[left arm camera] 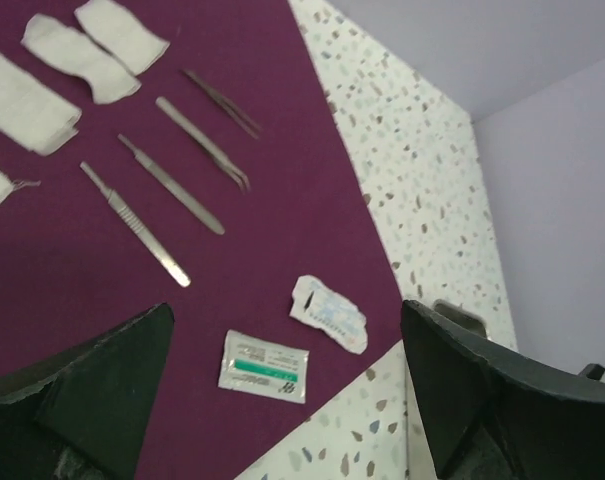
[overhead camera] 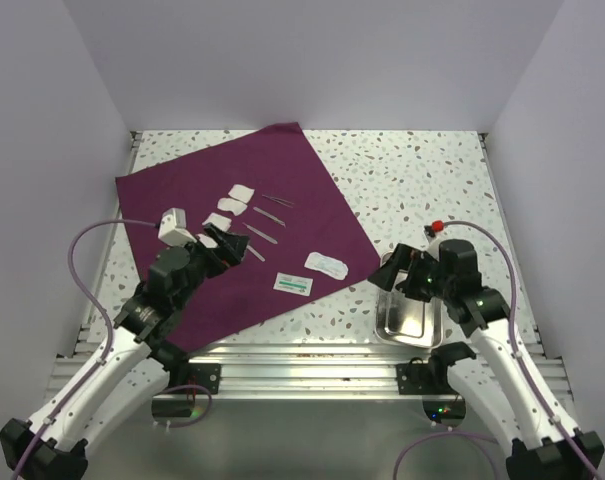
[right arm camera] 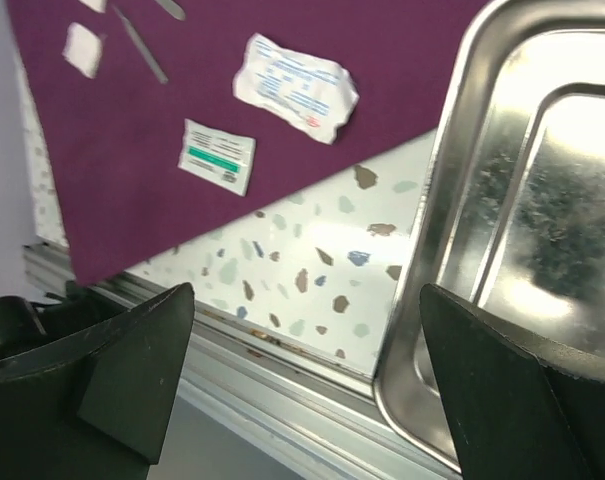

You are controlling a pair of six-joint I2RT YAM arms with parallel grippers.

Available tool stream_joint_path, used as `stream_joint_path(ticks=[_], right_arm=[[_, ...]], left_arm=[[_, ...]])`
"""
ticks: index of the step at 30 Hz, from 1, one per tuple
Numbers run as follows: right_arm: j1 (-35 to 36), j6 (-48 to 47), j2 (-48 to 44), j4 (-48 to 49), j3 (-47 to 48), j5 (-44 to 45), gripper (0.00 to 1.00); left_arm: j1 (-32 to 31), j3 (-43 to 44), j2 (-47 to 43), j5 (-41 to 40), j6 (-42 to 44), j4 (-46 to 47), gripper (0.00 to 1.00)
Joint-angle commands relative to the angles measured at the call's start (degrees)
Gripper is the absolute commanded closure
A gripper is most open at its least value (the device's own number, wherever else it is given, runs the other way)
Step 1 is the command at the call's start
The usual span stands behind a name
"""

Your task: Prepare the surgical pack

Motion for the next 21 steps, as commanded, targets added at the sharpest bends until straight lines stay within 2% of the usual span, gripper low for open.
stream_joint_path(ticks=[1, 5, 11, 13, 15, 19, 21], right_arm=[[-0.16, -6.79, 8.01, -1.16, 4.45, 2.01, 0.01], [-0.07, -13.03, 18.57, -2.12, 9.73, 0.68, 0.01], [0.37, -14.01, 29.56, -7.29, 15.71, -1.87, 0.02], [2.03, -14.01, 30.98, -8.8, 18.86, -1.7, 0.03], [4.4, -13.84, 32.91, -11.69, 21.16, 0.67, 0.04], [7.66, -16.12, 37.22, -18.02, 29.14, 1.29, 0.06], [8.28, -17.35, 38.01, -18.21, 30.48, 0.07, 0.07]], left_arm=[[-0.25, 2.34, 3.91, -1.34, 0.74, -5.62, 0.01], [-0.25, 5.41, 13.73, 1.19, 3.37, -7.12, 0.02], [-0.08, 16.65, 26.31, 4.1, 0.47, -23.72, 0.08], [-0.16, 21.05, 28.52, 4.02, -1.28, -30.57, 0.09], [0.01, 24.29, 30.55, 6.11, -1.55, -33.39, 0.1], [1.41, 29.84, 34.15, 8.32, -1.02, -37.17, 0.13], [3.43, 31.25, 36.52, 9.54, -0.5, -36.93, 0.16]])
